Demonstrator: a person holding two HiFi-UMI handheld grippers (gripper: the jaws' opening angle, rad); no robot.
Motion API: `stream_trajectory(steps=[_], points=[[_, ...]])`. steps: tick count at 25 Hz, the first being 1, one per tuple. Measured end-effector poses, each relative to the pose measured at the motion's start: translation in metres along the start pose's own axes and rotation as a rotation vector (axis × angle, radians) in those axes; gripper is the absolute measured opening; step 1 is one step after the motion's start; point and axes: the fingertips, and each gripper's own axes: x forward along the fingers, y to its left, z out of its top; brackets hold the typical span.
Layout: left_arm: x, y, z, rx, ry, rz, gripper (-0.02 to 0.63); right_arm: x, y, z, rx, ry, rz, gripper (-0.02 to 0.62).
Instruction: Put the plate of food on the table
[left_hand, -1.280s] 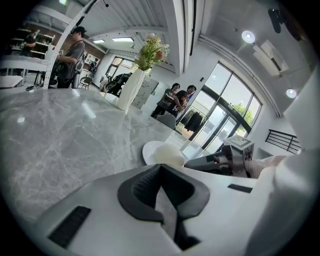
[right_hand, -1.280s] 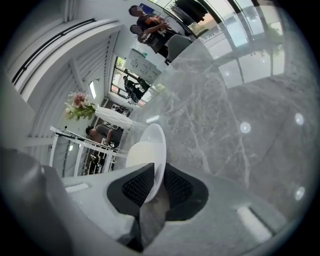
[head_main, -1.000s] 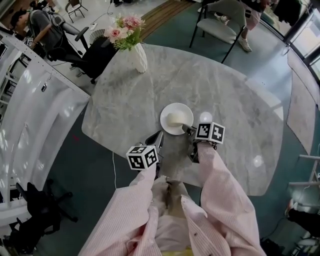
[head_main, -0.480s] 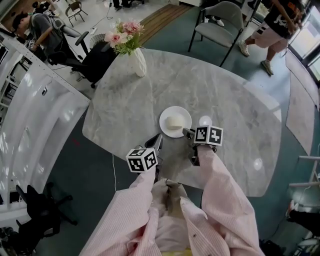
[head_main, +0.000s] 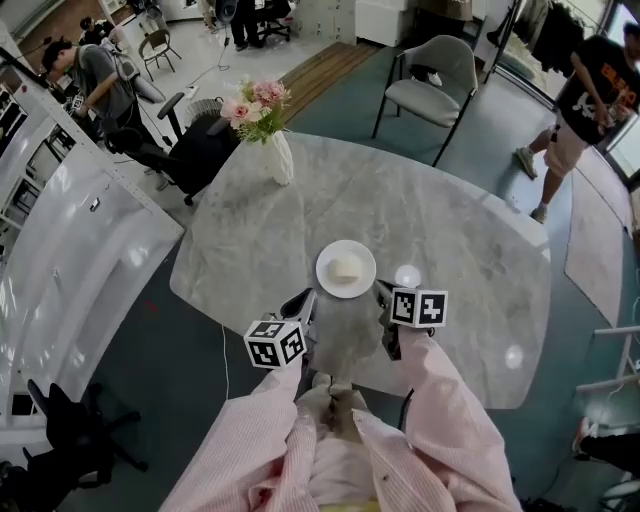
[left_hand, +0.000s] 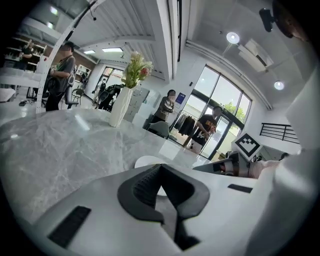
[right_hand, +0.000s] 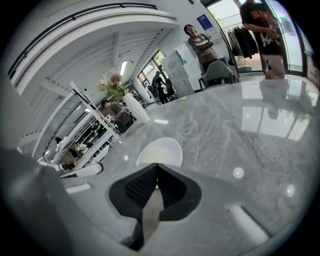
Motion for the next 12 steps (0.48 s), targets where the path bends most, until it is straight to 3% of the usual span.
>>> stream_trajectory(steps=[12], points=[[-0.045, -0.023, 0.055, 0.138, -0.161, -0.029, -0.003, -0.06, 0.057, 0.036, -0.099, -0.26, 0.191, 0.006]])
